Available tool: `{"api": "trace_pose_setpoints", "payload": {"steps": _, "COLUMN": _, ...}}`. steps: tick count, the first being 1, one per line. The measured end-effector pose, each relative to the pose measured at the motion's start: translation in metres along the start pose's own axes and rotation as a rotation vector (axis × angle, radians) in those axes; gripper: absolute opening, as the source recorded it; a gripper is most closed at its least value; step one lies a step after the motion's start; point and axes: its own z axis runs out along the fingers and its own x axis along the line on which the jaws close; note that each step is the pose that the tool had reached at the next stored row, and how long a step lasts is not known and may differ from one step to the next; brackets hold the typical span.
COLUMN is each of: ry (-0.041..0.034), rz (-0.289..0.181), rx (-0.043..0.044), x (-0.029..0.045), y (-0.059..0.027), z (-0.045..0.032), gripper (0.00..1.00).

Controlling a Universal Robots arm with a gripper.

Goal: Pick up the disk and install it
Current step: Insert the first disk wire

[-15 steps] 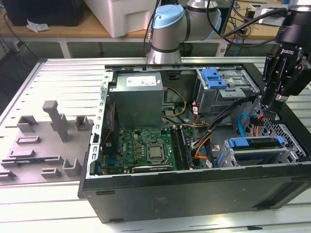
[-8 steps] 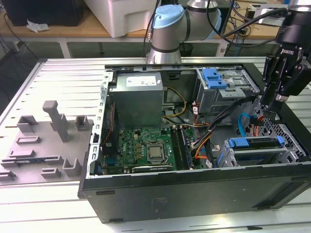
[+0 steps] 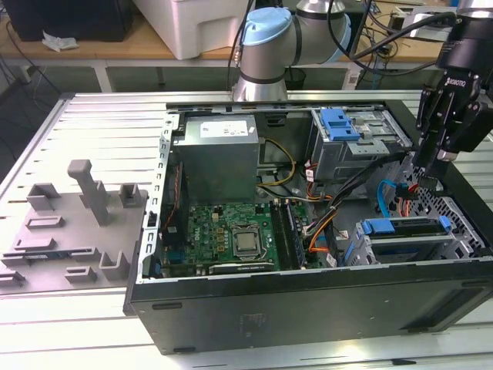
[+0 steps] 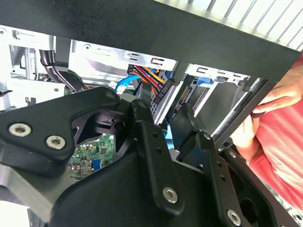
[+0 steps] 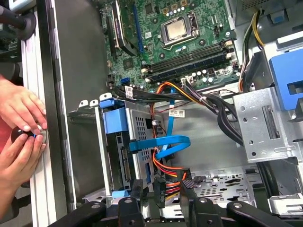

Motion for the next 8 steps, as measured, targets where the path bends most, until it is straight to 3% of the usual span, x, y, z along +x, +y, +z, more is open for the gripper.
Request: {"api": "trace_pose_setpoints", "payload": {"steps": 8, "ry": 0.0026, "rz": -0.001, "rx": -0.0028, "x": -0.0008, "y": -0.0007, "z": 0.0016, "gripper": 0.44}}
